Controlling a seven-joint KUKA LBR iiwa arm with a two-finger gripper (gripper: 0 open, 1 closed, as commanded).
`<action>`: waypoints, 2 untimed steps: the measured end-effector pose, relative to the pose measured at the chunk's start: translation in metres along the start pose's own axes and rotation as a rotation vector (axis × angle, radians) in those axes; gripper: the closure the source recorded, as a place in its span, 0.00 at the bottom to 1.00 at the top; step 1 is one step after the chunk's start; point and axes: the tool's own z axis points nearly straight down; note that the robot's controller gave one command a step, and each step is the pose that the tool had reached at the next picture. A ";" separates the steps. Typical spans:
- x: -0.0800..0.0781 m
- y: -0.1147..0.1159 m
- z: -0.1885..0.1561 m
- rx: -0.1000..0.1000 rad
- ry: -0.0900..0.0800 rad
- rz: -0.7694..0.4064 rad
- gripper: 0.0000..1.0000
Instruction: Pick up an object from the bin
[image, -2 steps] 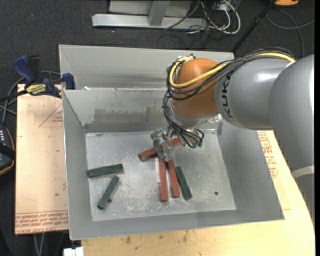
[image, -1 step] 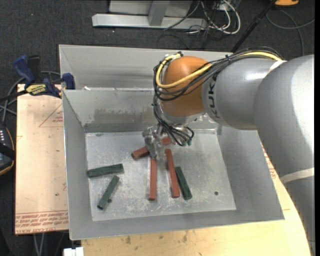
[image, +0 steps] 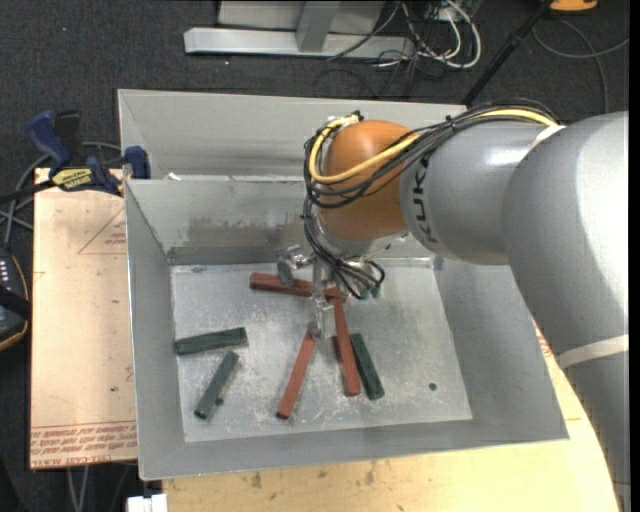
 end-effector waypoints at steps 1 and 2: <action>-0.014 0.058 -0.003 -0.003 0.003 0.043 0.00; 0.039 -0.082 -0.001 0.000 0.006 -0.323 0.00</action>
Offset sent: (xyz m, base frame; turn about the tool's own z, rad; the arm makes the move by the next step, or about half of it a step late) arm -0.0058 0.0542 0.0013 0.0480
